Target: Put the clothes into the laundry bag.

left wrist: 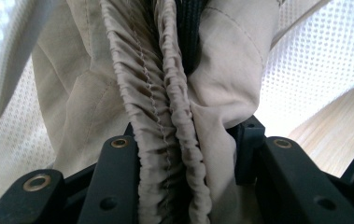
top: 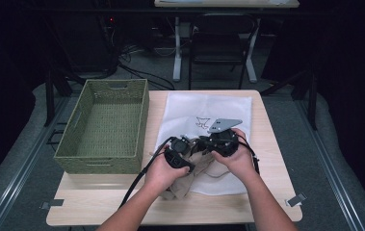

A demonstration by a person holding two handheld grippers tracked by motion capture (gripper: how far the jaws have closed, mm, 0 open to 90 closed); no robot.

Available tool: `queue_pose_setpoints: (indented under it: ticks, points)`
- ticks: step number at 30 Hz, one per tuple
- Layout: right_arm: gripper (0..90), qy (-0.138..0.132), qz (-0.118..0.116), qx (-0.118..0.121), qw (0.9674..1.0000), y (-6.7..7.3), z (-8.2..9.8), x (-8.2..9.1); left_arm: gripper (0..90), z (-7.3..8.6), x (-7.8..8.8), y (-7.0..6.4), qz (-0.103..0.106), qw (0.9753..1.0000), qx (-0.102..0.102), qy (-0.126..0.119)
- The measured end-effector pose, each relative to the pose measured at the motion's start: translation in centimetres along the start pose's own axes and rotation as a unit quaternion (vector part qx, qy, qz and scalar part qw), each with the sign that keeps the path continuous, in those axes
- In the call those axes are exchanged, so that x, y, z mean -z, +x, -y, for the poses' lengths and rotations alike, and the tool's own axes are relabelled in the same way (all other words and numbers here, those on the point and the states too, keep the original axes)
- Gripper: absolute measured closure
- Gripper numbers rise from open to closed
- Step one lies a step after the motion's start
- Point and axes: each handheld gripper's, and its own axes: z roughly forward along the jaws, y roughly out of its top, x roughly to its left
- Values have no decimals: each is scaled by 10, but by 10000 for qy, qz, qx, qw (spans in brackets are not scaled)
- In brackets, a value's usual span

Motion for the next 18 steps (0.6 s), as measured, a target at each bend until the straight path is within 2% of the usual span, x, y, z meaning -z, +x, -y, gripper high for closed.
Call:
queue_pose_setpoints:
  ticks: [2, 3, 8, 10, 12, 18]
  points:
    - [862, -2, -4, -1, 10000, 0, 0, 0, 623, -2, -1, 1, 6, 10000, 82, -27]
    - [862, -2, -5, -1, 10000, 0, 0, 0, 623, -3, -2, 2, -6, 10000, 33, -43]
    - [862, -21, -11, -19, 10000, -1, 1, 0, 619, -7, -5, 4, 8, 9998, 105, -162]
    - [862, -22, -15, -40, 10000, -2, 1, 0, 613, -9, -7, 6, -9, 9997, 40, -240]
    - [862, -14, -18, -49, 10000, -2, 2, 0, 608, -8, -10, 6, -33, 9994, 119, -328]
    - [862, 43, -30, -61, 10000, -2, 4, -2, 597, -2, -22, 9, -4, 9993, 127, -344]
